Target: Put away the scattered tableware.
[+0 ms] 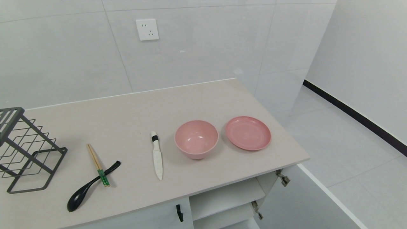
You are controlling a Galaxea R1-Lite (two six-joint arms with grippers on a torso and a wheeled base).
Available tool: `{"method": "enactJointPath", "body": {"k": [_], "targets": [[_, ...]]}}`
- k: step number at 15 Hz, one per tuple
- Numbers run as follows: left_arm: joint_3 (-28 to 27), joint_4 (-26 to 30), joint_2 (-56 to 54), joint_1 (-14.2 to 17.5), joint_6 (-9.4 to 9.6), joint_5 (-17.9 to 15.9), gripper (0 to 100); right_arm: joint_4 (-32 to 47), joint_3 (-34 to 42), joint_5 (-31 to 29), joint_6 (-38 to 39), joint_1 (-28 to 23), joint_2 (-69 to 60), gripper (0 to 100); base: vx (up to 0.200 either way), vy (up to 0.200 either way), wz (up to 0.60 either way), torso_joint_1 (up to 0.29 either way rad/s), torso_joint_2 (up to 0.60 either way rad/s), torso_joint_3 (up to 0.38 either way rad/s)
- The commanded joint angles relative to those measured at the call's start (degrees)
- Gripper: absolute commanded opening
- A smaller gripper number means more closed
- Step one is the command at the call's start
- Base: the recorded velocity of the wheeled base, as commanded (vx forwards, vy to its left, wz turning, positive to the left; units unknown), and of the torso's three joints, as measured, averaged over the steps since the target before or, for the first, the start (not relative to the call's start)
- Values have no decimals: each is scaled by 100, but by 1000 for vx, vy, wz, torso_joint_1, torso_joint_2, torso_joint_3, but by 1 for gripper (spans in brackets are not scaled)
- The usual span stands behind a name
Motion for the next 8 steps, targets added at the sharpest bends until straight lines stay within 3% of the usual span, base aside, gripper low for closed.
{"method": "enactJointPath", "body": {"k": [1,8], "targets": [[0,0,7,2,-6,1,100,-4,0,11,-30,1,7,100,0,0,0,0,0,0],[0,9,7,2,38,1,100,5,0,11,-21,9,7,100,0,0,0,0,0,0]]}}
